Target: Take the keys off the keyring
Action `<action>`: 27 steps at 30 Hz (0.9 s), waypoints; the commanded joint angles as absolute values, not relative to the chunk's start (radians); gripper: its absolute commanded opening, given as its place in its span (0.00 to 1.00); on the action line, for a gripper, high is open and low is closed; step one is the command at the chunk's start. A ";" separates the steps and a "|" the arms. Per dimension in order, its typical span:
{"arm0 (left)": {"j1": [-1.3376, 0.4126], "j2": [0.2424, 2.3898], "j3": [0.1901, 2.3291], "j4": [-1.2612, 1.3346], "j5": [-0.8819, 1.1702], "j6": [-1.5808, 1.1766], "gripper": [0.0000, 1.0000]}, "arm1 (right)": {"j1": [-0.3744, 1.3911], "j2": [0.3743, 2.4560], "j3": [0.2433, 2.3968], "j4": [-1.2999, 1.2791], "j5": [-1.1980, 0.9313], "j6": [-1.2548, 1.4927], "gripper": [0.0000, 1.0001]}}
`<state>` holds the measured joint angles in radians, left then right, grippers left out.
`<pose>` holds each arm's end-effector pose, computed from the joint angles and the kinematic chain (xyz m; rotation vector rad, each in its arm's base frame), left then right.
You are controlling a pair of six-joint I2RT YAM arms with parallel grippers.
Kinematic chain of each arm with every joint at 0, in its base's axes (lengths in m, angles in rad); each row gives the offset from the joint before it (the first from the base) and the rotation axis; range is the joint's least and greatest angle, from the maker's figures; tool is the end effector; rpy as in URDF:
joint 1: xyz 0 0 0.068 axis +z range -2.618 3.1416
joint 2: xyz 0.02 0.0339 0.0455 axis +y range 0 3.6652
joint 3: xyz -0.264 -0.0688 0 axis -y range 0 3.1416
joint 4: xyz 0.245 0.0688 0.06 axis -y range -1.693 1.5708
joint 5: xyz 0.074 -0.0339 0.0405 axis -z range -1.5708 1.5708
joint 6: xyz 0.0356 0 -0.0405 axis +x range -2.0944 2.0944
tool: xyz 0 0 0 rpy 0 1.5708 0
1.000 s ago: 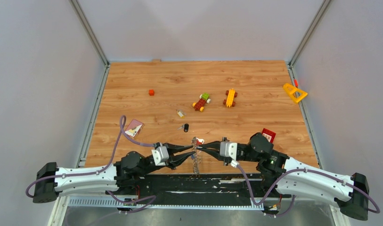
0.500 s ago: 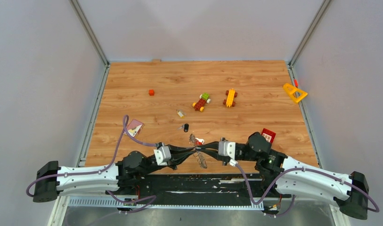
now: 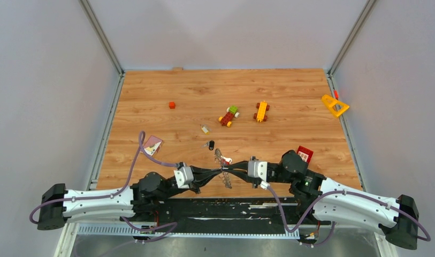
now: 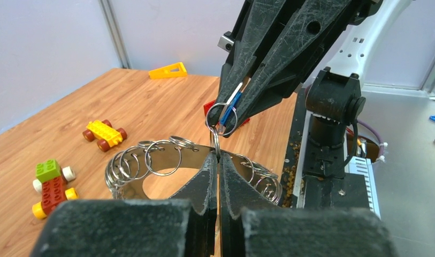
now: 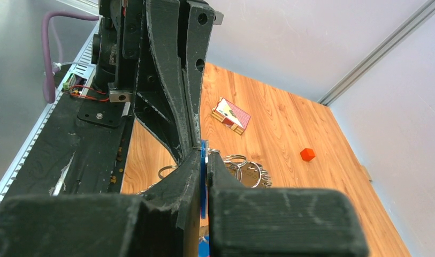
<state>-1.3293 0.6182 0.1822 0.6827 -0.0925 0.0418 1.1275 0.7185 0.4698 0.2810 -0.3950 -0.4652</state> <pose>0.0411 -0.1530 0.2442 0.8200 1.1336 -1.0238 0.0650 0.1687 0.2886 -1.3468 0.8644 0.8228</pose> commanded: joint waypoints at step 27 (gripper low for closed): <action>-1.327 0.748 0.601 -0.062 -0.307 0.215 0.00 | 1.134 0.754 0.538 0.193 -0.371 -0.505 0.00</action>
<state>-1.3338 0.7116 0.5449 -0.0078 -0.2604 0.1757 1.1271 0.7525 0.4850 0.1589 -0.3401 -0.5068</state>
